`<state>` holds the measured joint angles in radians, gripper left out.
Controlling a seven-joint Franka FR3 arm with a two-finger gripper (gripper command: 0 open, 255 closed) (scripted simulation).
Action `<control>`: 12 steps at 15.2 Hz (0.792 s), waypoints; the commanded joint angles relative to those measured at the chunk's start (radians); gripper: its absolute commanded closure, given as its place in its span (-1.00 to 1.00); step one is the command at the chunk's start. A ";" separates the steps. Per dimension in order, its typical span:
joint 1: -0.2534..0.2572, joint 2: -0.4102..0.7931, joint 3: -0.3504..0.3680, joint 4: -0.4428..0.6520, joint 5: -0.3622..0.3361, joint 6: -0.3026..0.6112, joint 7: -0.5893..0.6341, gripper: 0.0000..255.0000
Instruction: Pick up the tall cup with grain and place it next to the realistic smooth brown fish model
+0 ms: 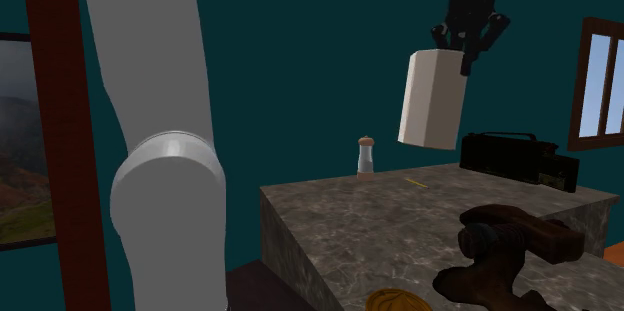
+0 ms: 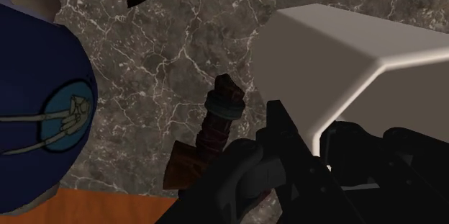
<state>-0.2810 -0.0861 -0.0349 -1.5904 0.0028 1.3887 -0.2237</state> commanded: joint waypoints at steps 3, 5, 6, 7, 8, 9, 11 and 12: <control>-0.045 0.055 -0.052 0.070 -0.011 -0.014 -0.101 1.00; -0.069 0.085 -0.077 0.106 -0.014 -0.020 -0.150 1.00; -0.086 0.109 -0.095 0.136 -0.015 -0.025 -0.185 1.00; -0.086 0.104 -0.094 0.115 -0.016 -0.010 -0.184 1.00; -0.086 0.098 -0.094 0.095 -0.017 0.006 -0.184 1.00; -0.086 0.093 -0.094 0.075 -0.017 0.021 -0.183 1.00; -0.085 0.084 -0.093 0.036 -0.018 0.050 -0.182 1.00; -0.085 0.080 -0.093 0.017 -0.019 0.065 -0.181 1.00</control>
<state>-0.3652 -0.0009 -0.1272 -1.5525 -0.0151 1.4365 -0.4034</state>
